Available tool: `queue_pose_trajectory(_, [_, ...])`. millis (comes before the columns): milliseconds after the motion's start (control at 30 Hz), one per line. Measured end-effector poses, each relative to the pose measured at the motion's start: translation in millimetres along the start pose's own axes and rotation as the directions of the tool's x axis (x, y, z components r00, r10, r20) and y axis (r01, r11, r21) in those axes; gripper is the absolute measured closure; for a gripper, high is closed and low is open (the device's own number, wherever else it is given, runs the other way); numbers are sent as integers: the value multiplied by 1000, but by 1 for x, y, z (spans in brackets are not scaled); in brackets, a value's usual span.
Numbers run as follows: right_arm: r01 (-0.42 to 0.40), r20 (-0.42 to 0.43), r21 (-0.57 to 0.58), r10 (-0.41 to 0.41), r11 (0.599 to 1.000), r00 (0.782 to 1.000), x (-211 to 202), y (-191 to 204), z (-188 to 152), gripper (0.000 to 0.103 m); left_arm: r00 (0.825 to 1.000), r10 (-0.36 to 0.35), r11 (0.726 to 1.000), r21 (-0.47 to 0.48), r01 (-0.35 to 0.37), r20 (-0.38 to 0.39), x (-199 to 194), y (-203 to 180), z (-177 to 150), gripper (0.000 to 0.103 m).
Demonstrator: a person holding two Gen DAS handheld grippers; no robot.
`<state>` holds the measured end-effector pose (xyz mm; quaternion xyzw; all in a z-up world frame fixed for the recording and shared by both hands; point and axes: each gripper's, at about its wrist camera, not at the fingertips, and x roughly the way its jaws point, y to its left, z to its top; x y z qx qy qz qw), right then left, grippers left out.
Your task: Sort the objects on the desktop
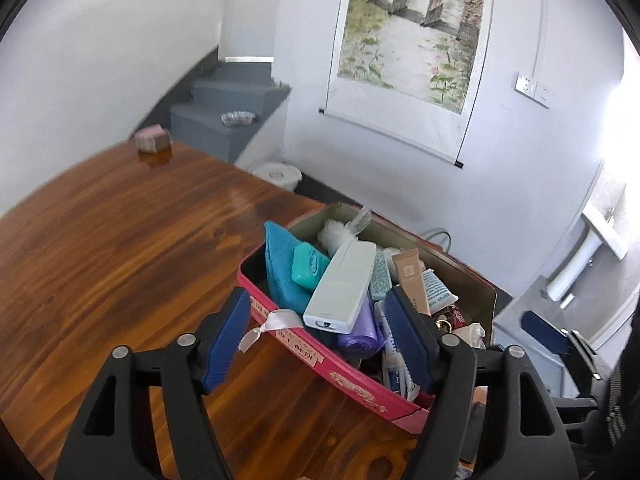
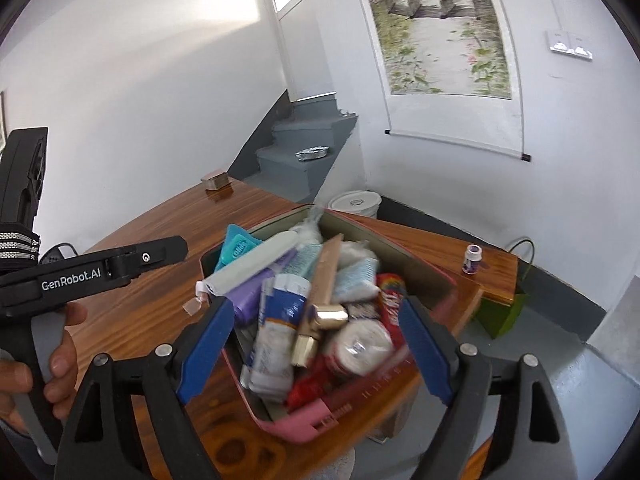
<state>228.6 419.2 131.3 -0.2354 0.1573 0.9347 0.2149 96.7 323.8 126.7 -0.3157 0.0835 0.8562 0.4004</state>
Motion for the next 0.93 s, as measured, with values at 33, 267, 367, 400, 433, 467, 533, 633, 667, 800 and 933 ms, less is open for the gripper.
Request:
queue_pose_trajectory(33, [4,4,1,-4,1000,1000,-3,-2,-1,13,1000,14,1000,14,-14,18,-3,-5,-1,21])
queue_pose_trajectory(267, [73,15,-20,-73,997,997,-16,-4,-7,7,998,48,993,107,-52,41,-12,-39,-14,18])
queue_pose_trajectory(367, [96,24,-31,-95,995,995,-19,-4,-10,4,999,40,994,102,-43,36,-14,-44,-19,18])
queue_pose_trajectory(400, [93,25,-29,-93,995,995,-20,-5,-10,4,998,41,994,102,-45,36,-14,-45,-20,18])
queue_pose_trajectory(433, [89,24,-27,-89,996,996,-21,-5,-11,4,998,44,994,103,-47,33,-15,-46,-21,18])
queue_pose_trajectory(467, [89,23,-26,-89,996,996,-21,-6,-11,4,998,49,993,102,-51,26,-14,-47,-21,18])
queue_pose_trajectory(533, [95,21,-29,-95,995,995,-21,-6,-12,4,999,52,994,92,-53,16,-14,-47,-22,18])
queue_pose_trajectory(633, [88,14,-31,-88,996,996,-20,-7,-15,4,1000,27,997,78,-26,-4,-13,-46,-24,18])
queue_pose_trajectory(667, [87,12,-28,-86,996,996,-20,-8,-15,4,1000,8,997,75,-7,-9,-13,-46,-25,18])
queue_pose_trajectory(800, [92,8,-17,-92,996,996,-19,-11,-17,4,1000,1,996,86,-1,-2,-12,-48,-28,18])
queue_pose_trajectory(933, [90,4,-15,-90,996,996,-18,-9,-18,4,999,50,992,116,-51,6,-11,-49,-29,18])
